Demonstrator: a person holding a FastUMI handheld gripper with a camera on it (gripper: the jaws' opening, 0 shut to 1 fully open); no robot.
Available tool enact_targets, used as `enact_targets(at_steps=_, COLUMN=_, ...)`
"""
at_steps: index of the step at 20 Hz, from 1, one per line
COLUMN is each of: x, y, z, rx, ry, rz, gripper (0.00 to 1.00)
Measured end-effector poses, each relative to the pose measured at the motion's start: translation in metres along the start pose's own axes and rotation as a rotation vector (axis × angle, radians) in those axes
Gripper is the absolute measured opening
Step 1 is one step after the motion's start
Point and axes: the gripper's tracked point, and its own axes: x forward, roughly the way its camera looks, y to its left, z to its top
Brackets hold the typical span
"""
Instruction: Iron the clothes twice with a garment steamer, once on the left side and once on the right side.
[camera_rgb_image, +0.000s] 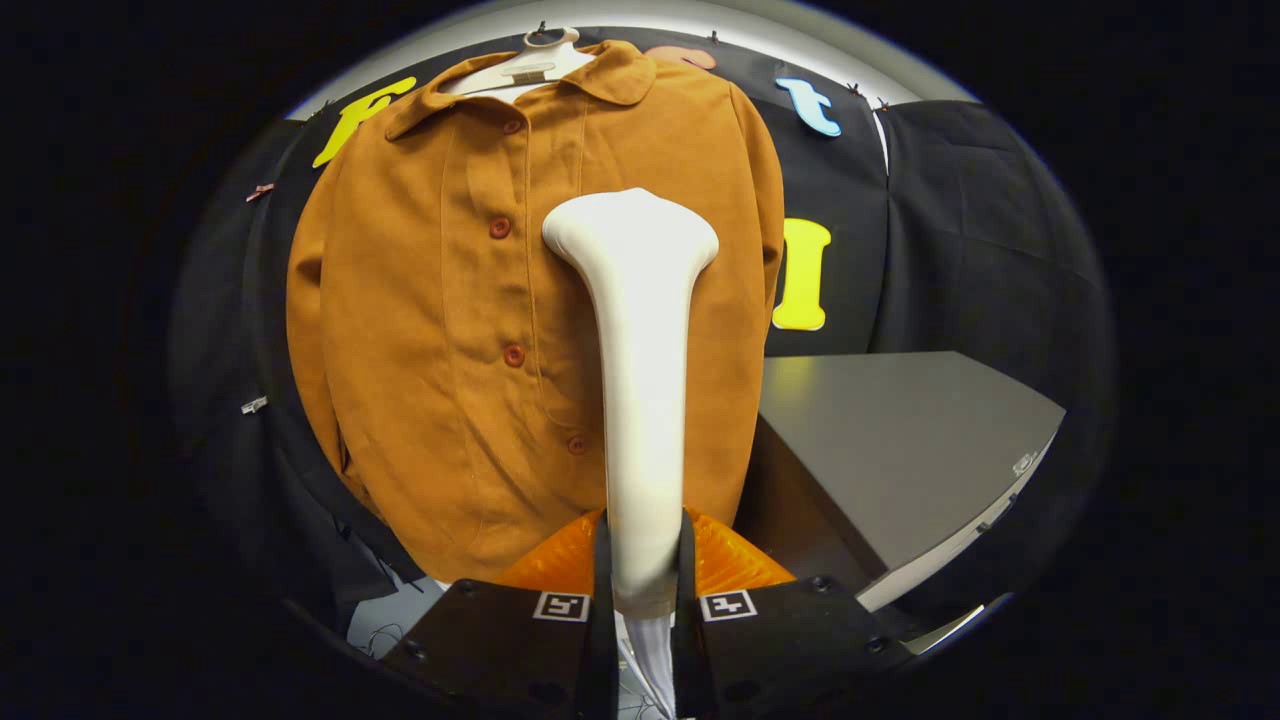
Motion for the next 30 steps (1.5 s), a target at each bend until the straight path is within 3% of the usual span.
enact_targets(at_steps=7, x=-0.002, y=0.004, z=-0.056, rx=-0.002, ry=0.143, rz=0.012, gripper=0.25)
enact_targets(at_steps=18, x=-0.033, y=-0.008, z=-0.1, rx=0.014, ry=0.283, rz=0.008, gripper=0.25)
enact_targets(at_steps=24, x=-0.057, y=-0.013, z=-0.103, rx=0.01, ry=0.267, rz=0.028, gripper=0.25)
enact_targets(at_steps=30, x=-0.075, y=-0.011, z=-0.076, rx=0.032, ry=0.156, rz=0.05, gripper=0.22)
